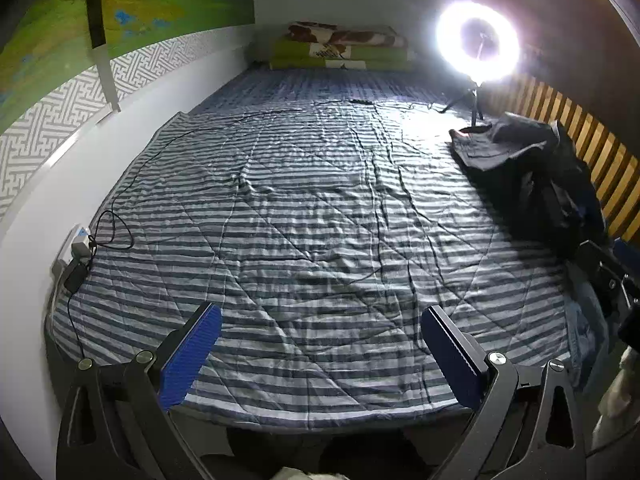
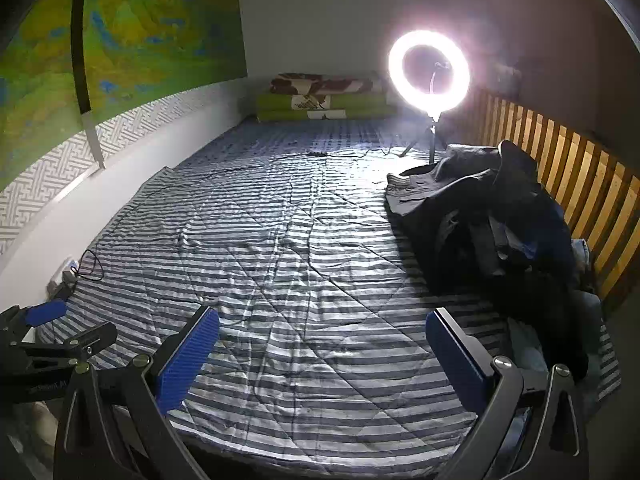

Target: Fold large clothes

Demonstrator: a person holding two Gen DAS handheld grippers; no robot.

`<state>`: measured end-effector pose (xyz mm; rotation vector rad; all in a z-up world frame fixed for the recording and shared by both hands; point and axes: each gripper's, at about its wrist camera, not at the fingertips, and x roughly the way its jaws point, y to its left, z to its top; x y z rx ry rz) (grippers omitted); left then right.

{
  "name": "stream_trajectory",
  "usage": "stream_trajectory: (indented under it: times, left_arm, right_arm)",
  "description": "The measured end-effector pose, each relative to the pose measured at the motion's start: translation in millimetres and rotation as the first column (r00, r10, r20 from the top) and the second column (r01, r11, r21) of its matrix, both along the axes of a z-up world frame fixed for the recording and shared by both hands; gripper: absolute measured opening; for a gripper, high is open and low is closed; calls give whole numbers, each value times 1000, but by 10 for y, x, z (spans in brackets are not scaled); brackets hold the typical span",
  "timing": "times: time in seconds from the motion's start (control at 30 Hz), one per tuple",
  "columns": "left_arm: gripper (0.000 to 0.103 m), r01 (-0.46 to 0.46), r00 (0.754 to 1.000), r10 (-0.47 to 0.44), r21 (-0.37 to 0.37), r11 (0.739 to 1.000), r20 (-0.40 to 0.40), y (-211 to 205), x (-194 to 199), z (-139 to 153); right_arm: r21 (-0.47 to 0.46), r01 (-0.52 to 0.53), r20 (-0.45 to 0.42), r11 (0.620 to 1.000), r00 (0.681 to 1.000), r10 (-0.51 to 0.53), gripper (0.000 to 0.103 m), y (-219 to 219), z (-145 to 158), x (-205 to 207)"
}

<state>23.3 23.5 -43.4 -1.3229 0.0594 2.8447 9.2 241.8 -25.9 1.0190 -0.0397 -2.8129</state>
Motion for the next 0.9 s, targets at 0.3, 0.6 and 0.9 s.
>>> stream_trajectory:
  times: [0.3,0.6,0.9]
  left_arm:
    - [98,-29,1000,29,2,1000,-10,-197,-75,-77]
    - [93,-34,998,35,13,999,-51,-309,-282,-81]
    - [93,-41,992,45,41,998,-118,-416,-810,7]
  right_arm:
    - [25,9,20,1000,1000,-9,102,-36,-80,-82]
    - [47,31,-5,998,1000,-31,102,-180,-101,-240]
    - [54,48,3,997,999,-48,102,-371,-158,-624]
